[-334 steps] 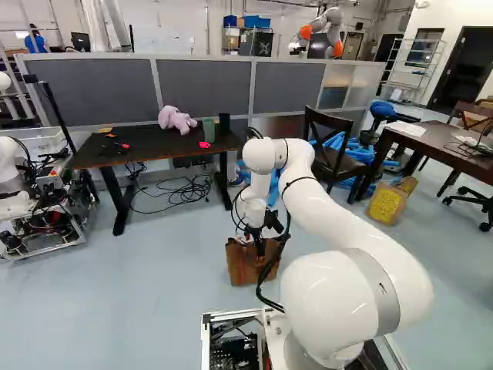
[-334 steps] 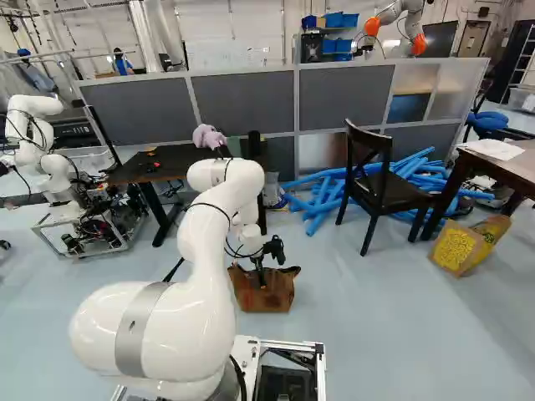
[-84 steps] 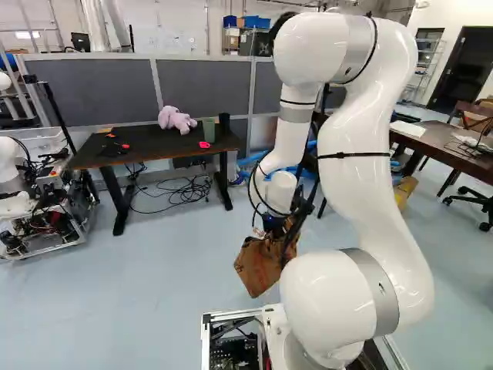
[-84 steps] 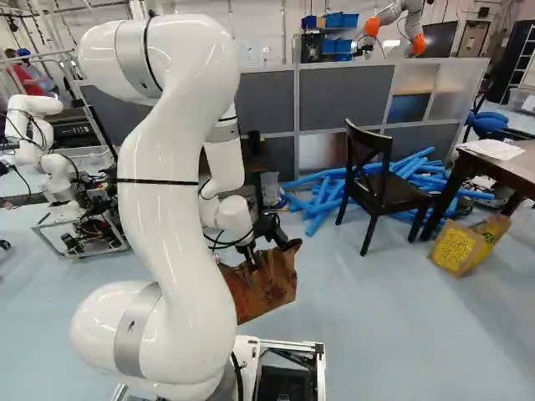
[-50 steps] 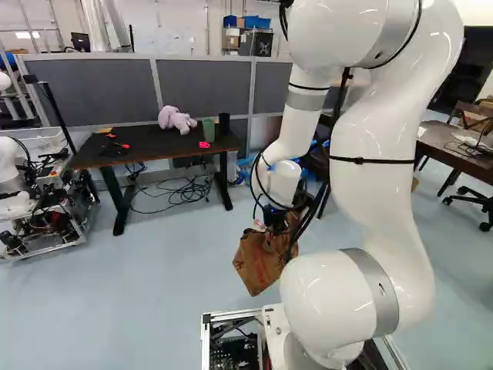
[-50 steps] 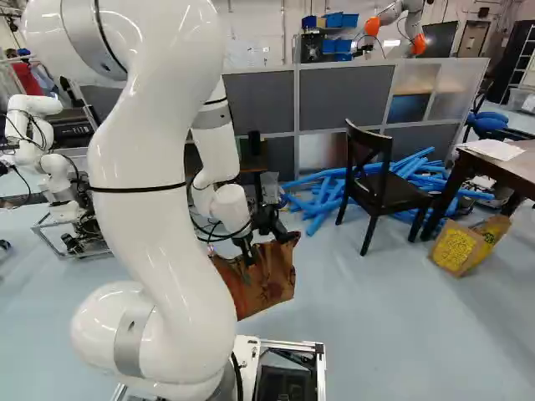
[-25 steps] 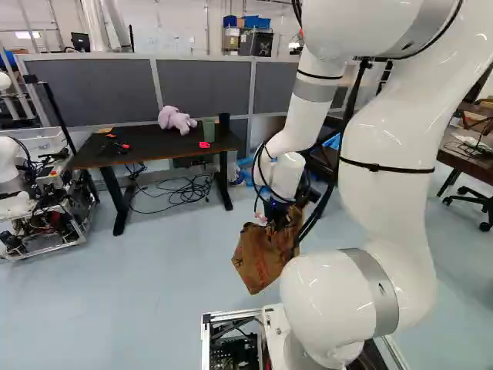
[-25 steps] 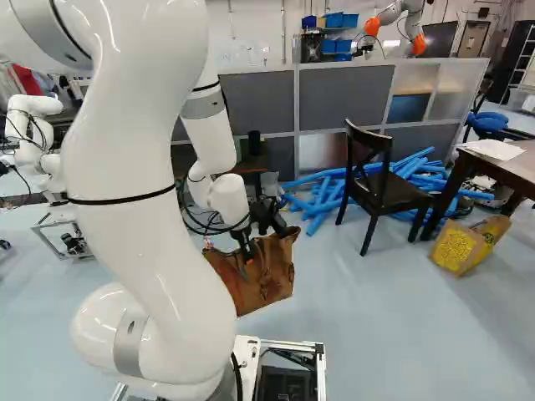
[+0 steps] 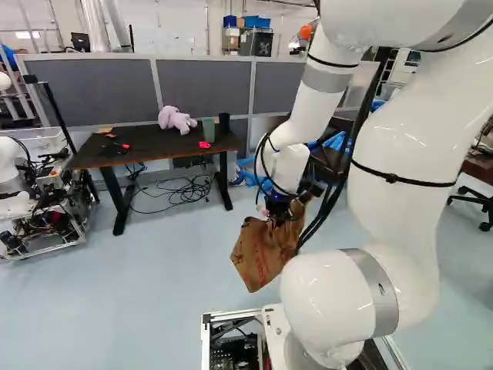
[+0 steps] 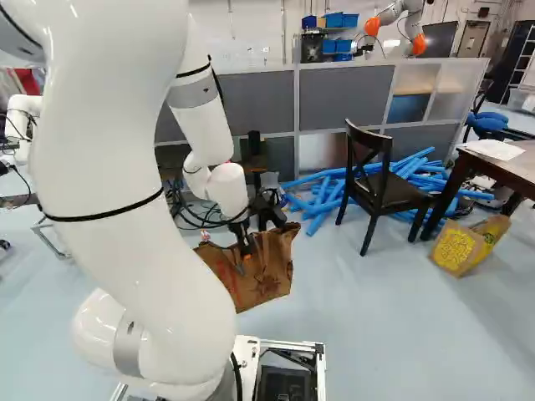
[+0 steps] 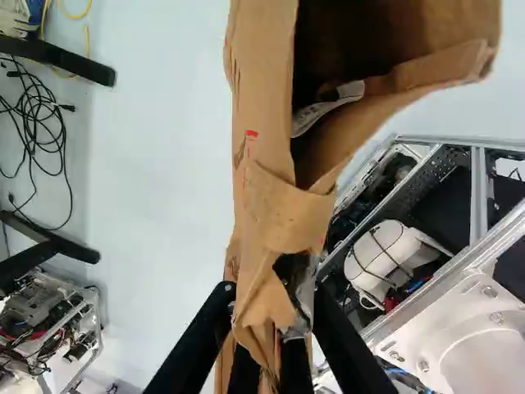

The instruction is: Pick up the bag on the ground and place it on the table

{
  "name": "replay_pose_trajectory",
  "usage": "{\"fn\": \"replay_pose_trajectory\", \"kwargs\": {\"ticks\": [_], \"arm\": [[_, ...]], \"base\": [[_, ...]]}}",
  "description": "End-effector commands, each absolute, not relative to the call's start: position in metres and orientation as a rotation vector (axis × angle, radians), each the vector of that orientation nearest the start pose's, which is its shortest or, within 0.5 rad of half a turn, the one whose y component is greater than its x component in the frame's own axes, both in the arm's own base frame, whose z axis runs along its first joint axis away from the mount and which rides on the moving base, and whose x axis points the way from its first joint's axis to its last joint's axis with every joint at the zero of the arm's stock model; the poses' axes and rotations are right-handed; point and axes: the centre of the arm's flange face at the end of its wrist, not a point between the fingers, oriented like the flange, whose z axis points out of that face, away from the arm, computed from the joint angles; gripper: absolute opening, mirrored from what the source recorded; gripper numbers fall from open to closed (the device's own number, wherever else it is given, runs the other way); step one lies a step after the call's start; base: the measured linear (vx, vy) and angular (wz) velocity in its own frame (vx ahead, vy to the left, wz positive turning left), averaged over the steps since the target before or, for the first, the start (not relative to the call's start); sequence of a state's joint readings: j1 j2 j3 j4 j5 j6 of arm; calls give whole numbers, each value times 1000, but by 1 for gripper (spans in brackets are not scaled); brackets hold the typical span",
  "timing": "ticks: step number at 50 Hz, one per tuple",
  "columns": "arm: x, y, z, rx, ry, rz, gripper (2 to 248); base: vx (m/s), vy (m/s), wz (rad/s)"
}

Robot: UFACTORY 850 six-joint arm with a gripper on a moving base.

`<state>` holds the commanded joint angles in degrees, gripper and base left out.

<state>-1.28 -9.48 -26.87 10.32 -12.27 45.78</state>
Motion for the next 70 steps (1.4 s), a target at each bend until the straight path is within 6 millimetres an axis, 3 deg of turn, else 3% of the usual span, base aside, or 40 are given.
{"fn": "replay_pose_trajectory", "kwargs": {"ticks": [70], "arm": [[354, -2, 400, -2671, 1426, -27, 21]], "base": [[0, 0, 0]]}}
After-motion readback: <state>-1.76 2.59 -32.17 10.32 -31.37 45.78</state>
